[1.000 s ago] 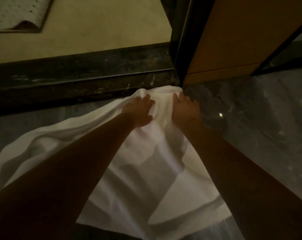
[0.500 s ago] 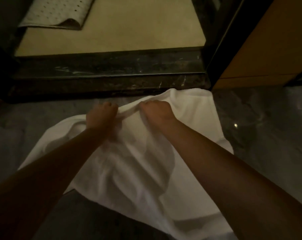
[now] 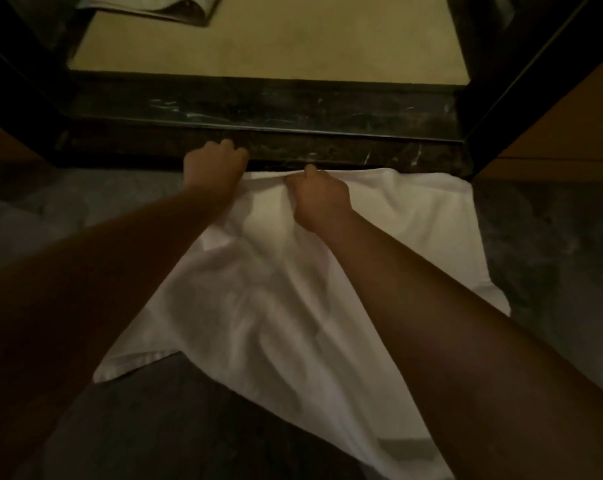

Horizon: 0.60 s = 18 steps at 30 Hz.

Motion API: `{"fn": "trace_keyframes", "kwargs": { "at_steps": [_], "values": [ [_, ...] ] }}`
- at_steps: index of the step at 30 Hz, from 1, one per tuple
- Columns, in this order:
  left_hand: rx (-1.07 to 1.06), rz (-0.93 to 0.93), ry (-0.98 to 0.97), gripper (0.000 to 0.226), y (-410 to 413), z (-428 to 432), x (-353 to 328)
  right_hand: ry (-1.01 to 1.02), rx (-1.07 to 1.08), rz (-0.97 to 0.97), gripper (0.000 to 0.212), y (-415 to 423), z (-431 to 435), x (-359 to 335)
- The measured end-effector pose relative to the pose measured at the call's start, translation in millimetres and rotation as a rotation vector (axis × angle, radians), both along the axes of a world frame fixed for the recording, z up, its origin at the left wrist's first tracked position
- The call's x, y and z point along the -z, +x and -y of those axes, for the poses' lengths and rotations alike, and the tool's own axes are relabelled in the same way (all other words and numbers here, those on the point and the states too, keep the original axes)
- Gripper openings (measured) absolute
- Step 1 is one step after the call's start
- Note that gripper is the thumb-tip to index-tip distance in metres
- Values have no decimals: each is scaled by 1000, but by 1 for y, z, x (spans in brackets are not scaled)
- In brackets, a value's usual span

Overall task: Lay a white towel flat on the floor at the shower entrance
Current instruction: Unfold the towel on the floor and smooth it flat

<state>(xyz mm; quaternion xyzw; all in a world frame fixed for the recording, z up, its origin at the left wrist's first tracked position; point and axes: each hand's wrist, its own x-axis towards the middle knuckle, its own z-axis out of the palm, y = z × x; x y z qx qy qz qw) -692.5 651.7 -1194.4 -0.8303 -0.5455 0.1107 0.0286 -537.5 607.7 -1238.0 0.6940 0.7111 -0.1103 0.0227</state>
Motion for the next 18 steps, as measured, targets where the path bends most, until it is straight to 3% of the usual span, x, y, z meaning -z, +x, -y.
{"fn": "trace_keyframes", "kwargs": {
  "at_steps": [3, 5, 8, 11, 18],
  "values": [
    [-14, 56, -15, 32, -20, 6, -1, -55, 33, 19, 38, -9, 1, -10],
    [-28, 143, -9, 33, -38, 13, -3, 25, -13, -12, 31, -17, 10, -21],
    [-21, 263, 27, 31, -67, 34, -12, 182, -160, -167, 23, -40, 32, -40],
    [19, 286, 37, 22, -97, 68, -19, 171, -365, -276, 22, -75, 60, -55],
    [-100, 276, -71, 19, -151, 142, -7, 127, -696, -211, 29, -151, 101, -46]
  ]
}}
